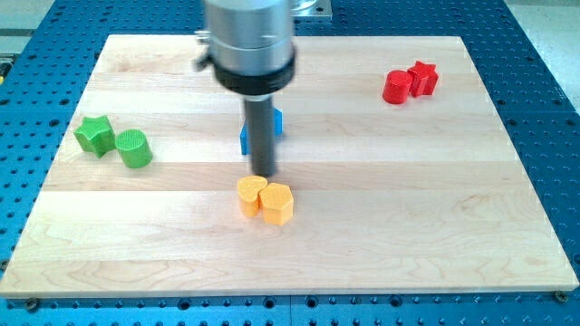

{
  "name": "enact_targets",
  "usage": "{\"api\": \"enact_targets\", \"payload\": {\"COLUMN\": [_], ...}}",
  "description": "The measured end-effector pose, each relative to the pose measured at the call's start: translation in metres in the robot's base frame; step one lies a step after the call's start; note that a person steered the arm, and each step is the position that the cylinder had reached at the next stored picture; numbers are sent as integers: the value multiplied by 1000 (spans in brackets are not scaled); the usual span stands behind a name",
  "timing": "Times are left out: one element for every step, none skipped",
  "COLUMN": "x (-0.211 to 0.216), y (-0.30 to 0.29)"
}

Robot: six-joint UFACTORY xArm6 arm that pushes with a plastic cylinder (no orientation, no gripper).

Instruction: Move the red circle to the top left side of the board

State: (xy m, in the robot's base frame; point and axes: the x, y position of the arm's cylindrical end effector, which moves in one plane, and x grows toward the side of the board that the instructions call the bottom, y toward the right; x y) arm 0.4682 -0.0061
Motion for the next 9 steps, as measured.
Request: {"api": "enact_targets", "payload": {"x": [-42, -91, -121, -135, -152, -179, -177, -155, -129], "y": [86, 166, 198, 229, 265, 288, 244, 179, 130]}}
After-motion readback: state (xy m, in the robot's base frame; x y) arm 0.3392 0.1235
